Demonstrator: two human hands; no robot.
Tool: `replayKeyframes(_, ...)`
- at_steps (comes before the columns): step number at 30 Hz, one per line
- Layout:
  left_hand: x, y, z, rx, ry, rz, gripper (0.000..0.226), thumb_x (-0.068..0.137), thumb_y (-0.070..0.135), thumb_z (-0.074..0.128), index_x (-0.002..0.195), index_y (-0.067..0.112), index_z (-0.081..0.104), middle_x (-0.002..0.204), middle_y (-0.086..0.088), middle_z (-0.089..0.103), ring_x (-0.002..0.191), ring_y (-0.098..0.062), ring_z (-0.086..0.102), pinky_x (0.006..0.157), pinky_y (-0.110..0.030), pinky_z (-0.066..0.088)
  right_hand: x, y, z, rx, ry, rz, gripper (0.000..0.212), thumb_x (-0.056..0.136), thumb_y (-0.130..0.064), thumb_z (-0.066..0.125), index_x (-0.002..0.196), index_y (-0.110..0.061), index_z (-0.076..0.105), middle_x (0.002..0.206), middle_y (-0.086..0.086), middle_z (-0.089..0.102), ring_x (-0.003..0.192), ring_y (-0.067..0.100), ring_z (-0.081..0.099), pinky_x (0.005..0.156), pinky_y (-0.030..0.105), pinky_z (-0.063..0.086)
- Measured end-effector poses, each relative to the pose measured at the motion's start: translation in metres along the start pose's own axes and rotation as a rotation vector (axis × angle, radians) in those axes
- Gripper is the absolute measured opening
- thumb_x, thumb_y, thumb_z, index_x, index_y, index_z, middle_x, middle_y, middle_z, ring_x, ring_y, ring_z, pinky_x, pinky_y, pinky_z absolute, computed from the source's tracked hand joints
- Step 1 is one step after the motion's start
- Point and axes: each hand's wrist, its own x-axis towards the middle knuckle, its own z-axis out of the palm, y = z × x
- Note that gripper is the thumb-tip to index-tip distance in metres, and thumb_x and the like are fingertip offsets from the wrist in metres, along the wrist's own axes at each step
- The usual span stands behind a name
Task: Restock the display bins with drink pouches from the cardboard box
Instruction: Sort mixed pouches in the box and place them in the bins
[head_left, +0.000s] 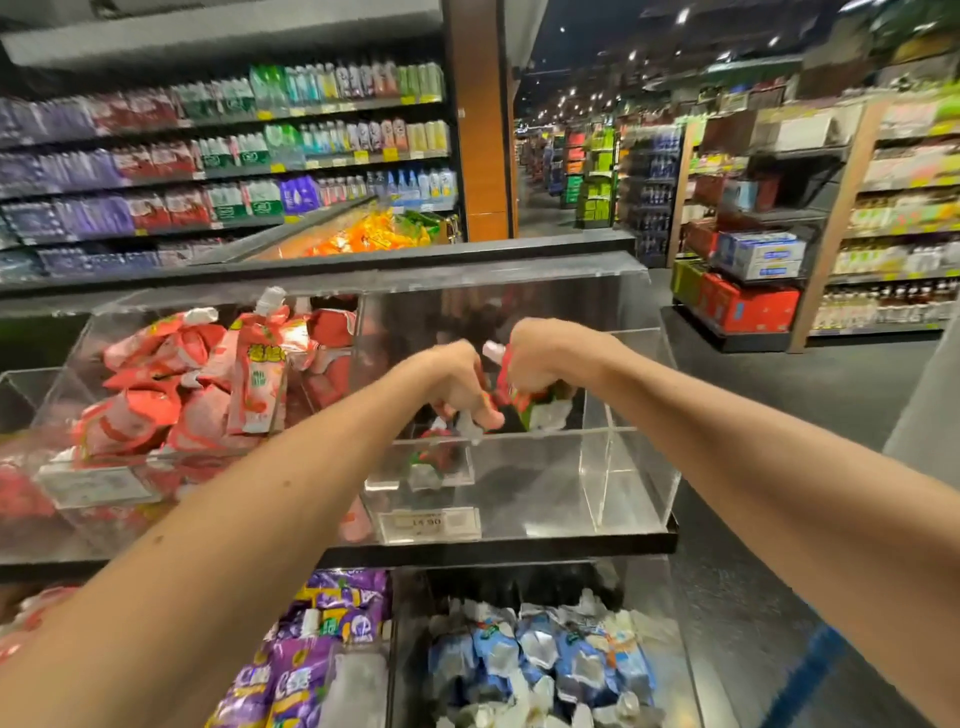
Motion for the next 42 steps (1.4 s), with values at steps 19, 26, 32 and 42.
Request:
replayKeyframes(19, 0.031, -0.028, 0.015, 0.137, -0.138, 0.126, 0.091, 0.062, 0.056, 0.087, 0.136, 0.020, 0.047, 0.120, 0.001, 0.057, 0.094, -0.019, 0.066, 0.085, -0.036, 0.057, 0.083, 0.018, 0.038, 0.222, -0.293, 0.258, 0.021, 0.104, -0.011, 0.050, 0.100, 0.007, 0.061, 0.104, 0.022, 0.067, 0.102, 0.034, 0.069, 0.082, 0.035, 0.059)
replayKeyframes(26, 0.029, -0.019, 0.032, 0.171, -0.130, 0.275, 0.050, 0.079, 0.034, 0.082, 0.122, 0.021, 0.060, 0.098, 0.004, 0.064, 0.086, -0.017, 0.063, 0.081, -0.034, 0.056, 0.100, 0.021, 0.053, 0.231, -0.373, 0.268, 0.022, 0.098, 0.001, 0.055, 0.117, 0.003, 0.065, 0.116, 0.020, 0.066, 0.097, 0.033, 0.071, 0.076, 0.035, 0.061)
replayKeyframes(32, 0.038, -0.018, 0.039, 0.276, -0.152, 0.229, 0.050, 0.083, 0.032, 0.079, 0.123, 0.019, 0.053, 0.102, 0.000, 0.062, 0.085, -0.018, 0.060, 0.081, -0.034, 0.053, 0.109, 0.022, 0.063, 0.266, -0.471, 0.239, 0.026, 0.097, -0.003, 0.059, 0.122, -0.010, 0.062, 0.124, 0.017, 0.061, 0.112, 0.040, 0.063, 0.099, 0.048, 0.053)
replayKeyframes(42, 0.033, -0.027, 0.035, 0.479, -0.168, 0.240, 0.078, 0.076, 0.023, 0.085, 0.142, 0.024, 0.044, 0.124, -0.003, 0.057, 0.101, -0.023, 0.056, 0.084, -0.035, 0.050, 0.113, 0.026, 0.071, 0.037, -0.435, 0.070, 0.044, 0.091, -0.008, 0.070, 0.131, -0.018, 0.055, 0.125, 0.012, 0.060, 0.111, 0.032, 0.062, 0.100, 0.044, 0.053)
